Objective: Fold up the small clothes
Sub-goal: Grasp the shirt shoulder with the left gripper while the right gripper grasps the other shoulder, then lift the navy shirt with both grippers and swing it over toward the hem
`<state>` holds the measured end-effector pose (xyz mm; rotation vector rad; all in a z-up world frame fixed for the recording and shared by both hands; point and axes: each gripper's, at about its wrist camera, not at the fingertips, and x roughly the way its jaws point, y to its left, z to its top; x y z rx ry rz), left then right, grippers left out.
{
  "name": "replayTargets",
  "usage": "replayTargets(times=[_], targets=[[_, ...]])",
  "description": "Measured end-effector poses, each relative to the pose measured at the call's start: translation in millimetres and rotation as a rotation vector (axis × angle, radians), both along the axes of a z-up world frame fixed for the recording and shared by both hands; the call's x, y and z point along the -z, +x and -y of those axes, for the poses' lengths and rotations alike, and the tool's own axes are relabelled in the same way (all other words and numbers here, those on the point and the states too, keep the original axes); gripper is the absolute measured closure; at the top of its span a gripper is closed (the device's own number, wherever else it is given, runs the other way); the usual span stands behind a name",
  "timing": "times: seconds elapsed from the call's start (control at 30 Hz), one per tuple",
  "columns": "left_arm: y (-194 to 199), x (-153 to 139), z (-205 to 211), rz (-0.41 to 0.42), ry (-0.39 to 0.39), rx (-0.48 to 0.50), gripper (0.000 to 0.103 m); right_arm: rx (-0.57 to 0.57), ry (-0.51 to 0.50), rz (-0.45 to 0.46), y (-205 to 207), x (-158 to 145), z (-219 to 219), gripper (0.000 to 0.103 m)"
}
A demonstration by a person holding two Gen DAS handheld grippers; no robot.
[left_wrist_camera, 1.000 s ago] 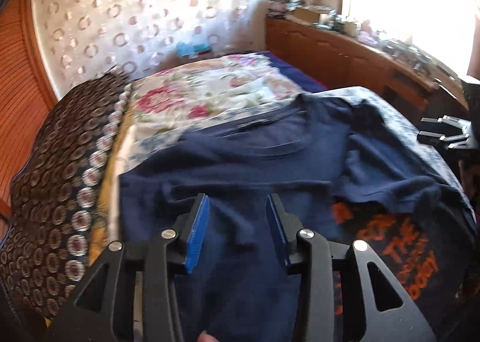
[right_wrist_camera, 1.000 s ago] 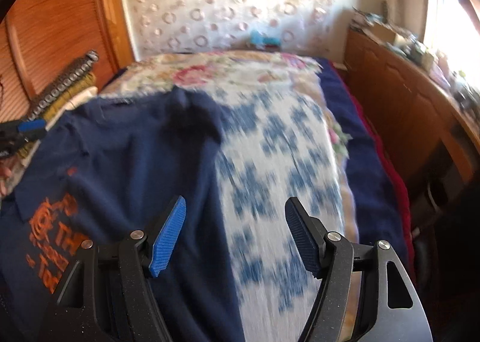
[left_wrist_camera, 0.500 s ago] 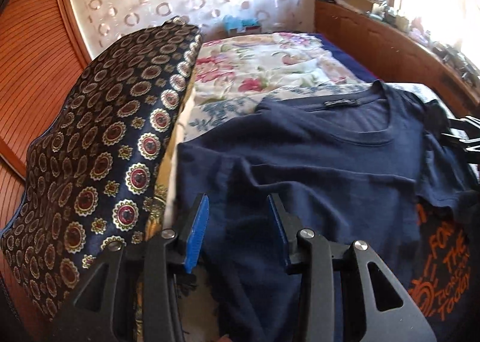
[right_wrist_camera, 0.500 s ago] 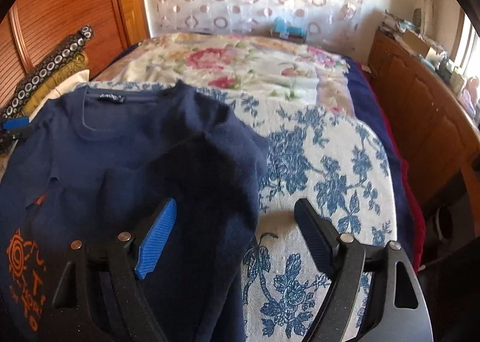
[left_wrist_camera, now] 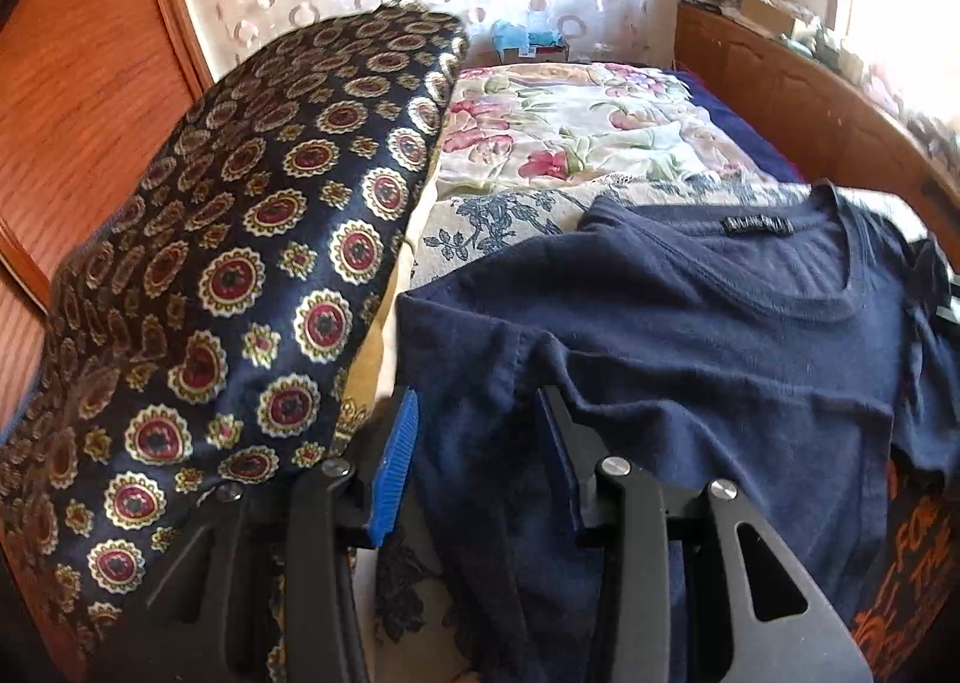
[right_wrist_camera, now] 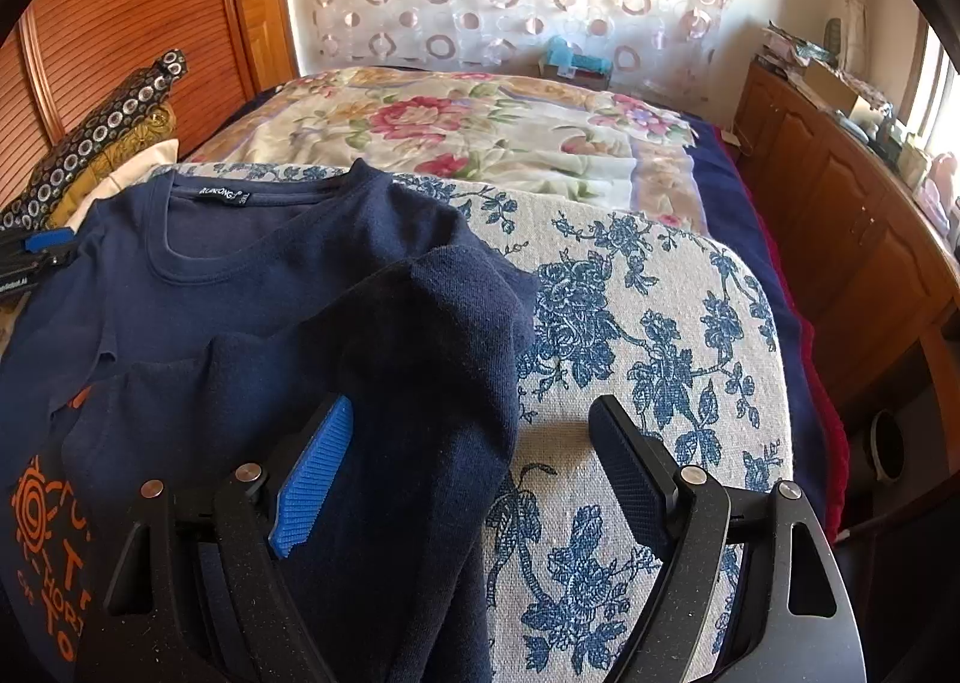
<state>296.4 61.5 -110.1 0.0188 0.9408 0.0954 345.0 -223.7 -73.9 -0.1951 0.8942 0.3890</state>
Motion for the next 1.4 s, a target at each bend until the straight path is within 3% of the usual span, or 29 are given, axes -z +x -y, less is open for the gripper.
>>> replayTargets(times=[0.3, 0.5, 0.67, 1.0, 1.03, 1.1, 1.13, 1.17, 1.2, 1.23, 1.33, 1.4], targets=[[6.7, 1.5, 0.9, 0.016, -0.040, -0.007, 0.064, 0.000, 0.000, 0.000, 0.0, 0.1, 0.0, 0.020], [2.3, -1.8, -10.6, 0.027, -0.104, 0.020, 0.101, 0.000, 0.000, 0.000, -0.1, 0.2, -0.1, 0.020], [-18.7, -21.4, -11.2, 0.091, -0.144, 0.054, 0.102, 0.000, 0.004, -0.002, 0.1, 0.1, 0.2, 0.020], [-51.3, -69.3, 4.2, 0.225, -0.152, 0.140, 0.102, 0.007, 0.045, -0.030, 15.2, -4.5, 8.3, 0.021], [-53.2, -70.4, 4.5, 0.233, -0.157, 0.146, 0.102, 0.004, 0.053, -0.033, 19.0, -4.9, 9.1, 0.024], [-59.9, -72.5, 3.0, 0.242, -0.189, 0.166, 0.102, -0.027, 0.047, -0.022, 22.7, -5.7, 8.5, 0.052], [-62.1, -74.4, 5.0, 0.250, -0.203, 0.174, 0.102, -0.042, 0.049, -0.021, 25.3, -5.8, 7.3, 0.054], [-66.1, -76.9, 8.1, 0.259, -0.207, 0.186, 0.102, -0.053, 0.071, -0.036, 27.5, -6.5, 6.2, 0.065], [-70.4, -78.8, 9.4, 0.267, -0.208, 0.192, 0.102, -0.074, 0.096, -0.057, 28.2, -7.8, 5.3, 0.088], [-73.7, -80.2, 10.3, 0.270, -0.214, 0.199, 0.102, -0.093, 0.126, -0.081, 27.6, -9.4, 4.8, 0.097], [-88.2, -89.3, 14.4, 0.295, -0.215, 0.213, 0.102, -0.096, 0.101, -0.034, 18.1, -20.1, -2.9, 0.099], [-104.2, -96.8, 11.9, 0.321, -0.210, 0.217, 0.102, -0.103, 0.141, 0.011, 5.2, -36.0, -3.3, 0.099]])
